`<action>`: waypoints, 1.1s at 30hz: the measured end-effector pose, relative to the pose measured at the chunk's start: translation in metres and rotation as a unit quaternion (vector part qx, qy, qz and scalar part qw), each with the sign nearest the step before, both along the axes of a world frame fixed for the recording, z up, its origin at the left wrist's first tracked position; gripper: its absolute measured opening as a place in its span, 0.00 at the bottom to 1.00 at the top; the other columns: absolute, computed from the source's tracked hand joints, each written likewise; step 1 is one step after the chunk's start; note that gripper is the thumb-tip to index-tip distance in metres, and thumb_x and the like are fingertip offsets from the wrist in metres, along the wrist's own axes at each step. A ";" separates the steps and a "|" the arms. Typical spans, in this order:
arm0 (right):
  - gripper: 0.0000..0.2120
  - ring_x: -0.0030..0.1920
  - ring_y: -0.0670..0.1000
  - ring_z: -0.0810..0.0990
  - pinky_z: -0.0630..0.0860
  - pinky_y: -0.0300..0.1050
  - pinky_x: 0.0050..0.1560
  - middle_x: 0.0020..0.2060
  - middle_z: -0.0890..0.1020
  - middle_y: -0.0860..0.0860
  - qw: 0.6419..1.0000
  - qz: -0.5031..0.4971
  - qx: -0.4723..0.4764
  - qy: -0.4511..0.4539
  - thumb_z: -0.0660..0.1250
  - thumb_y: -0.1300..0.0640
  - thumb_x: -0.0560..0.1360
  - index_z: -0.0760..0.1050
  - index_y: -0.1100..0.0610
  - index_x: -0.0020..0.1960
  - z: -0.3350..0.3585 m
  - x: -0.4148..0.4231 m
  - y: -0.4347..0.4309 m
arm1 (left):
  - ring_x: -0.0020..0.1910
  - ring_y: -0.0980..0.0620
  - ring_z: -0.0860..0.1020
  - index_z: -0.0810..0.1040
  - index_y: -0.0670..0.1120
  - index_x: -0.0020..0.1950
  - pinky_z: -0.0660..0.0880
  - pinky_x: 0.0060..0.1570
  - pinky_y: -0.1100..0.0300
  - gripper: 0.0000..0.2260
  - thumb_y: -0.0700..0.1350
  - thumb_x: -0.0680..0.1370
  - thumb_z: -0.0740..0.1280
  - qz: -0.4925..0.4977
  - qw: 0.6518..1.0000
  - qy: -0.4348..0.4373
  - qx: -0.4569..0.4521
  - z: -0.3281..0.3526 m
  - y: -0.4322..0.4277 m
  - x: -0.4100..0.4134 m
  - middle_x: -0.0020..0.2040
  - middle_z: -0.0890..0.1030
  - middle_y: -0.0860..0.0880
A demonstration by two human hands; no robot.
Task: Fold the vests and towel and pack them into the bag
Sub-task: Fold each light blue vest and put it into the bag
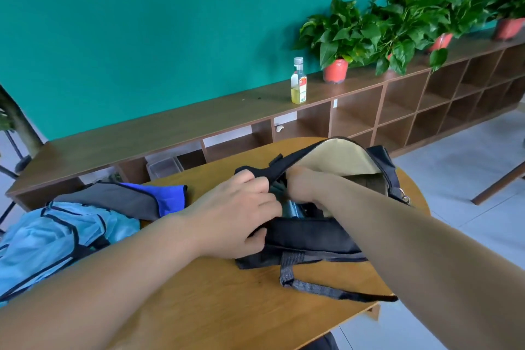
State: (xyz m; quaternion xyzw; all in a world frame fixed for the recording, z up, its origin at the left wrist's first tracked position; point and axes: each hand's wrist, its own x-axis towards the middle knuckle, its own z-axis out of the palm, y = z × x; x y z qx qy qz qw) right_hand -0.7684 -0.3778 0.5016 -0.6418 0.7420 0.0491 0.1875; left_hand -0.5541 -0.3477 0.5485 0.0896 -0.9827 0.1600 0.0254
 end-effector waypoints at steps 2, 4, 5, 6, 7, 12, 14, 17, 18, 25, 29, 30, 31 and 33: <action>0.07 0.38 0.52 0.72 0.72 0.47 0.49 0.37 0.71 0.51 0.998 0.023 0.036 0.045 0.64 0.63 0.82 0.75 0.58 0.45 -0.018 0.000 0.009 | 0.44 0.52 0.70 0.77 0.54 0.54 0.62 0.47 0.58 0.10 0.51 0.74 0.63 0.016 0.999 0.008 0.030 -0.002 -0.004 0.011 0.44 0.75 0.58; 0.05 0.41 0.54 0.74 0.73 0.48 0.51 0.38 0.70 0.52 0.995 0.020 0.080 0.050 0.64 0.63 0.82 0.78 0.61 0.51 -0.033 0.001 0.017 | 0.41 0.54 0.70 0.73 0.55 0.57 0.62 0.45 0.60 0.11 0.48 0.75 0.63 0.047 0.996 -0.012 0.071 -0.004 -0.006 0.022 0.48 0.74 0.59; 0.07 0.44 0.55 0.74 0.73 0.47 0.50 0.39 0.71 0.53 0.995 0.017 0.092 0.045 0.62 0.64 0.83 0.79 0.63 0.56 -0.040 0.001 0.017 | 0.42 0.54 0.71 0.71 0.56 0.58 0.64 0.44 0.60 0.12 0.48 0.76 0.62 0.064 0.994 -0.024 0.090 -0.005 -0.007 0.026 0.51 0.73 0.59; 0.10 0.44 0.55 0.75 0.74 0.47 0.50 0.41 0.73 0.54 0.995 -0.004 0.094 0.022 0.61 0.65 0.83 0.79 0.63 0.61 -0.046 0.000 0.017 | 0.42 0.54 0.71 0.69 0.57 0.59 0.66 0.43 0.59 0.12 0.47 0.76 0.61 0.080 0.990 -0.034 0.109 -0.005 -0.006 0.029 0.53 0.71 0.60; 0.12 0.42 0.55 0.76 0.76 0.48 0.49 0.41 0.74 0.54 0.995 -0.018 0.095 0.000 0.62 0.65 0.83 0.78 0.63 0.63 -0.050 -0.002 0.014 | 0.43 0.54 0.72 0.68 0.58 0.60 0.70 0.42 0.57 0.13 0.47 0.77 0.60 0.092 0.987 -0.038 0.128 -0.006 -0.006 0.032 0.54 0.70 0.60; 0.05 0.36 0.55 0.77 0.77 0.49 0.38 0.42 0.82 0.57 0.996 -0.008 0.072 -0.053 0.66 0.61 0.81 0.77 0.58 0.47 -0.051 0.008 -0.001 | 0.43 0.54 0.71 0.67 0.57 0.61 0.75 0.42 0.52 0.15 0.43 0.77 0.61 0.108 0.980 -0.025 0.166 -0.009 -0.003 0.032 0.54 0.66 0.61; 0.05 0.40 0.55 0.77 0.76 0.48 0.40 0.43 0.81 0.55 0.996 0.004 0.066 -0.060 0.65 0.59 0.81 0.78 0.58 0.48 -0.053 0.020 -0.005 | 0.44 0.54 0.71 0.68 0.57 0.61 0.74 0.43 0.52 0.16 0.42 0.77 0.61 0.112 0.977 -0.023 0.177 -0.009 -0.001 0.030 0.55 0.67 0.61; 0.05 0.41 0.54 0.75 0.73 0.45 0.42 0.44 0.79 0.54 0.995 -0.028 0.061 -0.067 0.63 0.59 0.82 0.76 0.60 0.52 -0.058 0.035 -0.007 | 0.46 0.54 0.72 0.68 0.56 0.64 0.74 0.45 0.52 0.18 0.41 0.77 0.61 0.114 0.977 -0.019 0.179 -0.008 0.000 0.028 0.58 0.70 0.59; 0.05 0.39 0.53 0.74 0.73 0.46 0.45 0.41 0.77 0.54 0.995 -0.030 0.065 -0.065 0.63 0.60 0.82 0.74 0.59 0.48 -0.056 0.039 -0.004 | 0.46 0.54 0.72 0.68 0.56 0.65 0.74 0.45 0.53 0.18 0.41 0.77 0.61 0.115 0.977 -0.018 0.179 -0.007 0.001 0.029 0.59 0.70 0.59; 0.11 0.35 0.51 0.74 0.75 0.44 0.40 0.50 0.82 0.57 0.993 -0.056 0.092 -0.055 0.63 0.58 0.85 0.77 0.62 0.63 -0.037 0.028 0.000 | 0.48 0.58 0.71 0.67 0.60 0.64 0.76 0.46 0.53 0.19 0.41 0.77 0.61 0.127 0.975 -0.006 0.184 -0.008 -0.003 0.042 0.60 0.68 0.63; 0.15 0.45 0.59 0.84 0.84 0.53 0.52 0.50 0.83 0.61 0.987 -0.091 0.068 -0.116 0.63 0.59 0.84 0.74 0.64 0.68 -0.040 0.032 0.003 | 0.47 0.57 0.70 0.66 0.60 0.63 0.76 0.45 0.54 0.19 0.41 0.77 0.61 0.128 0.974 -0.002 0.187 -0.011 -0.001 0.043 0.60 0.67 0.63; 0.14 0.47 0.60 0.85 0.84 0.54 0.53 0.54 0.83 0.62 0.984 -0.097 0.053 -0.142 0.63 0.60 0.84 0.75 0.64 0.67 -0.041 0.034 0.001 | 0.47 0.57 0.70 0.66 0.60 0.64 0.76 0.46 0.54 0.19 0.41 0.77 0.61 0.128 0.974 0.000 0.187 -0.012 -0.001 0.043 0.60 0.67 0.63; 0.13 0.49 0.59 0.85 0.84 0.54 0.54 0.55 0.84 0.62 0.982 -0.096 0.041 -0.159 0.62 0.60 0.84 0.76 0.64 0.65 -0.040 0.037 -0.002 | 0.48 0.57 0.71 0.67 0.60 0.65 0.76 0.46 0.54 0.19 0.42 0.77 0.61 0.130 0.974 0.002 0.187 -0.013 -0.002 0.042 0.61 0.67 0.63; 0.10 0.47 0.55 0.83 0.83 0.50 0.49 0.54 0.84 0.58 0.970 -0.100 0.019 -0.219 0.63 0.59 0.84 0.78 0.62 0.61 -0.034 0.044 -0.004 | 0.50 0.57 0.72 0.67 0.59 0.66 0.76 0.47 0.54 0.20 0.42 0.77 0.61 0.133 0.974 0.004 0.185 -0.013 -0.004 0.042 0.63 0.68 0.62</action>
